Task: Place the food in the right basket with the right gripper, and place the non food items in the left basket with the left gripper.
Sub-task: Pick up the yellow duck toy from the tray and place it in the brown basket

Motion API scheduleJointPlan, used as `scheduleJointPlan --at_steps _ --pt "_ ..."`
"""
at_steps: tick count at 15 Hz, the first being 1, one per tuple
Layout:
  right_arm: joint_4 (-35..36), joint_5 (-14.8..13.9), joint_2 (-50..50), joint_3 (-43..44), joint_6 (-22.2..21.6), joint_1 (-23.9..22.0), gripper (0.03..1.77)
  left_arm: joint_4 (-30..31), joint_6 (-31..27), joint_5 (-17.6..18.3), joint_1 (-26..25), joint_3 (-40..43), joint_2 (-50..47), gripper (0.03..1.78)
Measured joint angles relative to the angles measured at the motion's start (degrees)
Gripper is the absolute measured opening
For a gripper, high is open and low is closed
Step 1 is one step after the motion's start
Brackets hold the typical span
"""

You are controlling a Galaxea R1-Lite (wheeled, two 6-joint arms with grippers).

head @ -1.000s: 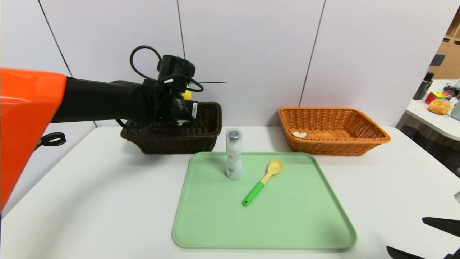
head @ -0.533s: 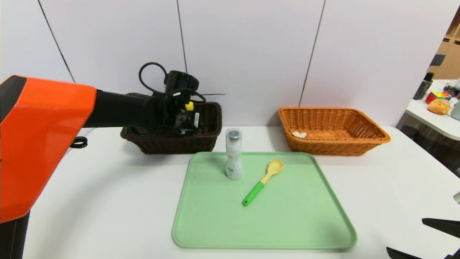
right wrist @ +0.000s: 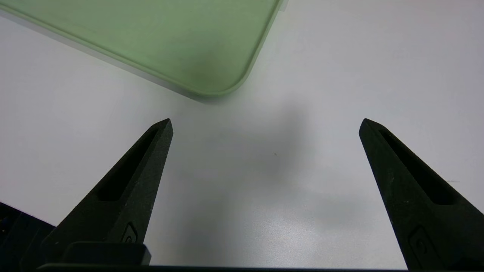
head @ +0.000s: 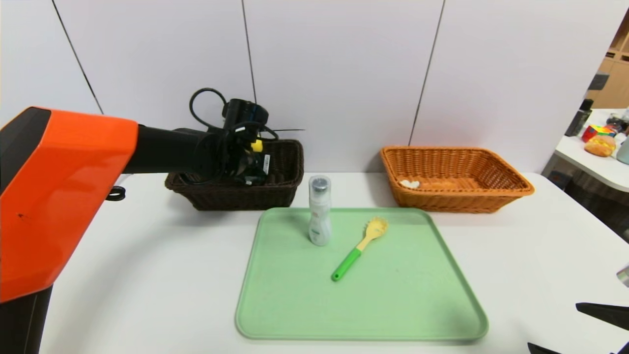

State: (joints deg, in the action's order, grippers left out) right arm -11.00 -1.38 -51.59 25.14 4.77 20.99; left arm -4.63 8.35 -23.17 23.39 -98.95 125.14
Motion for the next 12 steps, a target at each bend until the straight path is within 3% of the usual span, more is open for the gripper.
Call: scheduleJointPlan --at_steps 12 --pt "0.0 -0.1 0.0 -0.6 0.0 0.0 1.70 -10.7 0.2 2.7 -1.4 -10.5 1.9 0.75"
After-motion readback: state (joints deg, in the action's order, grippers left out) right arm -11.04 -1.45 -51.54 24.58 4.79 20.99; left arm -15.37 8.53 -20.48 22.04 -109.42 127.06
